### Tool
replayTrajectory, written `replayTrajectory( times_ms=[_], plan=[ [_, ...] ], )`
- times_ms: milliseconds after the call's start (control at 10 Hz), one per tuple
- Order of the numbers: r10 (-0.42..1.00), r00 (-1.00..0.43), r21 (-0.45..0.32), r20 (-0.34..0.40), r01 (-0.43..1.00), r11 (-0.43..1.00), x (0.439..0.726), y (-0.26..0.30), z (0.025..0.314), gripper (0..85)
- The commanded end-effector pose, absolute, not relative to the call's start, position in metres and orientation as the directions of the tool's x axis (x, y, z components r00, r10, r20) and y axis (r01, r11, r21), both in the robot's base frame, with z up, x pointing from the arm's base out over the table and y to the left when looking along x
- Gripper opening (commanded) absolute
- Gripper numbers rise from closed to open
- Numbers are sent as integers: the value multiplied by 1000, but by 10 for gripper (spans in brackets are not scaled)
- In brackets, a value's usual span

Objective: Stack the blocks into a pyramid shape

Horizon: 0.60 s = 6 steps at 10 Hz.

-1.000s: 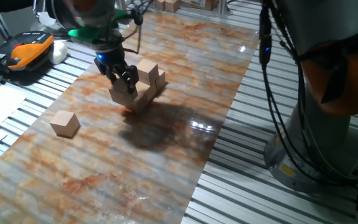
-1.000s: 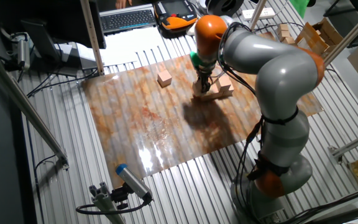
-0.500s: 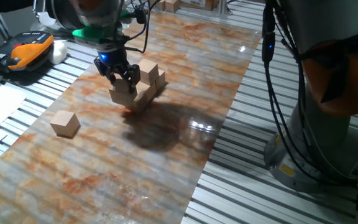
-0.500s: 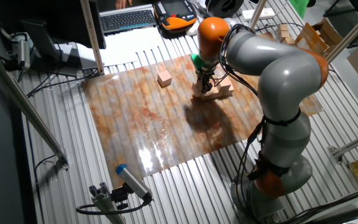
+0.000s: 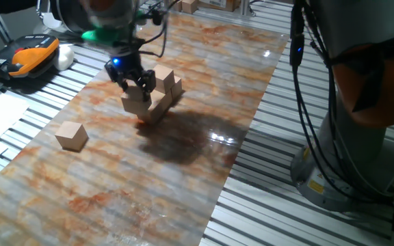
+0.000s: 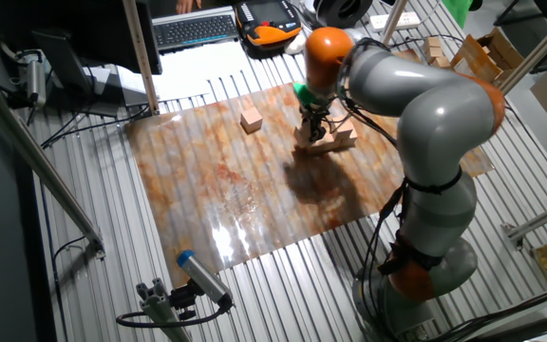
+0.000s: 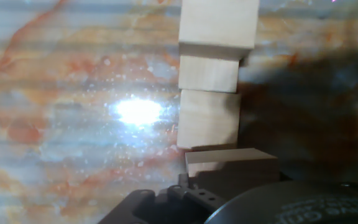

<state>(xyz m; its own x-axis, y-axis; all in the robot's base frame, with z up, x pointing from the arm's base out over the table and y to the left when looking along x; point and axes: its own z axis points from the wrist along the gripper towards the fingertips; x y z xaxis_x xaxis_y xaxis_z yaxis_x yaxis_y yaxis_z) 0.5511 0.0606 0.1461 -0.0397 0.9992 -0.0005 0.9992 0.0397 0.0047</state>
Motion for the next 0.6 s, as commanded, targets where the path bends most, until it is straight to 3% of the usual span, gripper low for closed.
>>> replayTrajectory(
  times_ms=[0, 500],
  plan=[
    [999, -40, 8, 3, 999, 40, 551, 58, 146, 0],
    [998, -54, -1, -8, 999, 54, 552, 53, 143, 0]
  ],
)
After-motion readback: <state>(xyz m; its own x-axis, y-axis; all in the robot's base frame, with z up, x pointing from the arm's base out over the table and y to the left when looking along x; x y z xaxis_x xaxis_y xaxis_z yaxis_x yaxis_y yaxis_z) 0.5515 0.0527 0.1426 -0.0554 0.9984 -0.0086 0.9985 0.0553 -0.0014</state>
